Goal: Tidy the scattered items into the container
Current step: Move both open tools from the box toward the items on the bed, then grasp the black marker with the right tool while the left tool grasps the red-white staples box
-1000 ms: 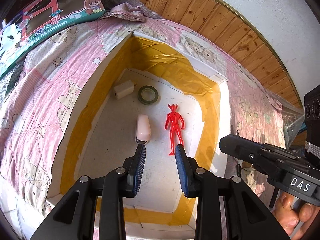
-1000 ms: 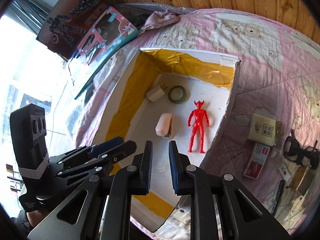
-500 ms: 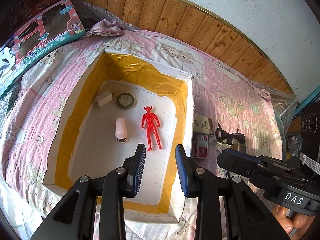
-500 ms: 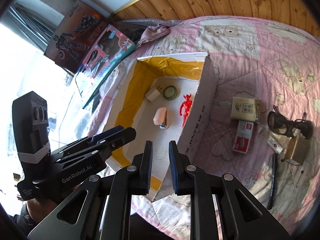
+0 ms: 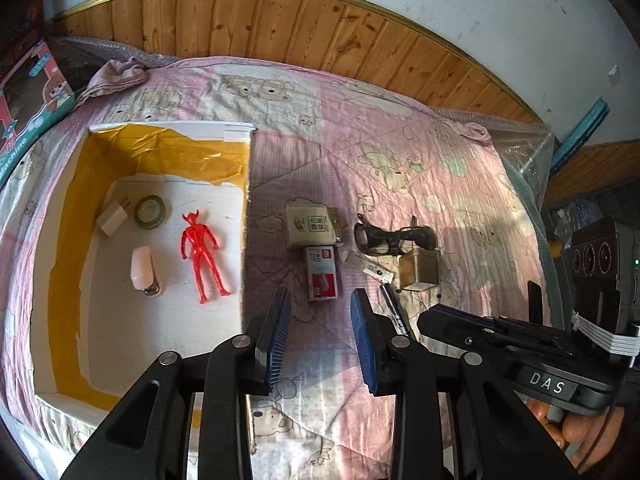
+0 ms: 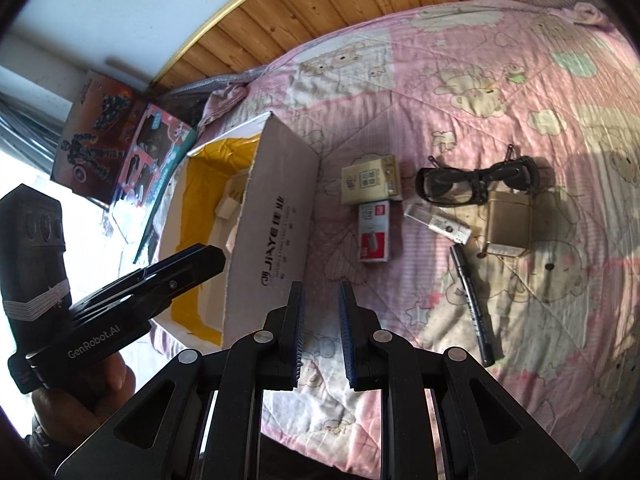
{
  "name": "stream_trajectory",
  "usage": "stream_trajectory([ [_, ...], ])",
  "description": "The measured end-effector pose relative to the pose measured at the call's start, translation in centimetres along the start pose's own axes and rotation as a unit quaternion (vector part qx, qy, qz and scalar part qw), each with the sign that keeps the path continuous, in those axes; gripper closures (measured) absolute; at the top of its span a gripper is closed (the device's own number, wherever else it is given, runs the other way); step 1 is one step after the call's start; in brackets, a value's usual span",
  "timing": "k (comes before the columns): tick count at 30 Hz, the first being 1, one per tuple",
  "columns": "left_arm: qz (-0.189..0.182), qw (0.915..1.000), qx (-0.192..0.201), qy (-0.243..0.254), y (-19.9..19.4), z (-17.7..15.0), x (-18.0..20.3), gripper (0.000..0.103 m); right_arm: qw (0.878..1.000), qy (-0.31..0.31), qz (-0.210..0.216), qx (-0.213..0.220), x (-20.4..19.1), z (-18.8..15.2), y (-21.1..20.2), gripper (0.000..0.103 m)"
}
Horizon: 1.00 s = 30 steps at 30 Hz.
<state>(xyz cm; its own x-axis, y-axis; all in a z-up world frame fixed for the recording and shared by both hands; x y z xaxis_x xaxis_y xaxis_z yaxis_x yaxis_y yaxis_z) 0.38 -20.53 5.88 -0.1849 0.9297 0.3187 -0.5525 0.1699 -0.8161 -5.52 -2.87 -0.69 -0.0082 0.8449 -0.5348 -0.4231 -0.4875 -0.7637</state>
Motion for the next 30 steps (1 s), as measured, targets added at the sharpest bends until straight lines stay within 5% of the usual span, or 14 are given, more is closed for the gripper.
stream_trajectory([
  [13,-0.023,0.9958,-0.088,0.014,8.8,-0.8,4.1,0.063,0.997,0.04,-0.067,0.002,7.3,-1.0,0.4,0.078],
  [30,0.046,0.9903,-0.128,-0.029,18.9,-1.1,1.6,0.06,0.988,-0.027,-0.137,-0.061,11.1,-2.9,6.5,0.076],
])
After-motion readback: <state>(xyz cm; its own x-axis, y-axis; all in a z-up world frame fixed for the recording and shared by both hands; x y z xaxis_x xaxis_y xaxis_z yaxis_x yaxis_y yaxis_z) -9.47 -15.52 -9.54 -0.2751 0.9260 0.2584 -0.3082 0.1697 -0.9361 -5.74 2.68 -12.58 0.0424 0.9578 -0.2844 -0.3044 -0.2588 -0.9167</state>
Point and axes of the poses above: each gripper's, at about its wrist camera, not at the fingertips, and y roughly the way its jaws point, x to its right, z to its top, the point moved 1 cm from there along y, roughly the way its jaws point, and after that the axes turned 6 degrees about x, right-handed, at the moved point
